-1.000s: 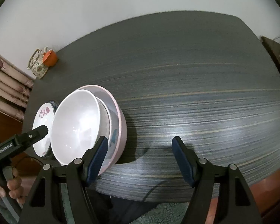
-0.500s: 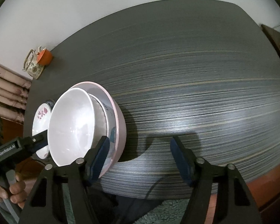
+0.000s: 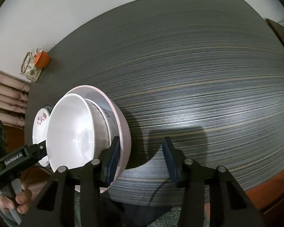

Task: Organize plates and bowls
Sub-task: 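Move both grippers to the pink-rimmed bowl's rim and close them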

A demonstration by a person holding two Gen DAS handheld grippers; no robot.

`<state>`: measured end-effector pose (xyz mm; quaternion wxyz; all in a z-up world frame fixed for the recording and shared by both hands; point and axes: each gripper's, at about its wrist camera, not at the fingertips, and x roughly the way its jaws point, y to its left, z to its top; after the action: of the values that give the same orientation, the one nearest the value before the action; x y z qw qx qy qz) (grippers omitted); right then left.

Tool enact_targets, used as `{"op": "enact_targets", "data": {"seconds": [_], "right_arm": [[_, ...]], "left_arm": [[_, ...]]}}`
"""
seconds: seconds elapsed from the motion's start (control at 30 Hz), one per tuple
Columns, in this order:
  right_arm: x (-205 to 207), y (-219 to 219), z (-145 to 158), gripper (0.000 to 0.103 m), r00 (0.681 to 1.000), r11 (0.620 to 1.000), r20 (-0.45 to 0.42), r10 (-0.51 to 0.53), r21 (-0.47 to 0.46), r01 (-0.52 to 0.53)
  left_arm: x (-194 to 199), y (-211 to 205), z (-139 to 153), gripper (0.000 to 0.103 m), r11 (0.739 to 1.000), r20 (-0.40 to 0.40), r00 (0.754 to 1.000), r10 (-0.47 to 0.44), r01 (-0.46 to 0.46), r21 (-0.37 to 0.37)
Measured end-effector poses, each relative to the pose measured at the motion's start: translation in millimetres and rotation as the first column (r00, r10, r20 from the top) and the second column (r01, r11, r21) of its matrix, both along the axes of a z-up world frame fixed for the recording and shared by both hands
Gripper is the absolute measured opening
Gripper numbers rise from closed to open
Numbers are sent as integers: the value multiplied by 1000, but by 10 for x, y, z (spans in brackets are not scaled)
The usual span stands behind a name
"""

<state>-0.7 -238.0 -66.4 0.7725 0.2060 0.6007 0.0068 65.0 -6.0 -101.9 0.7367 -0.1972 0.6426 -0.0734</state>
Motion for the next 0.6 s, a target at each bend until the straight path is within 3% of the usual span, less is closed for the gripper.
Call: {"op": "enact_targets", "data": {"seconds": [0.2, 0.6], "right_arm": [[42, 30, -58, 35, 1000, 1000, -20, 5, 8, -5], [86, 36, -66, 28, 1000, 1000, -22, 5, 18, -4]], "left_arm": [[14, -86, -50, 18, 1000, -12, 1000, -20, 20, -10], [2, -221, 36, 7, 996, 35, 997, -65, 63, 56]]}}
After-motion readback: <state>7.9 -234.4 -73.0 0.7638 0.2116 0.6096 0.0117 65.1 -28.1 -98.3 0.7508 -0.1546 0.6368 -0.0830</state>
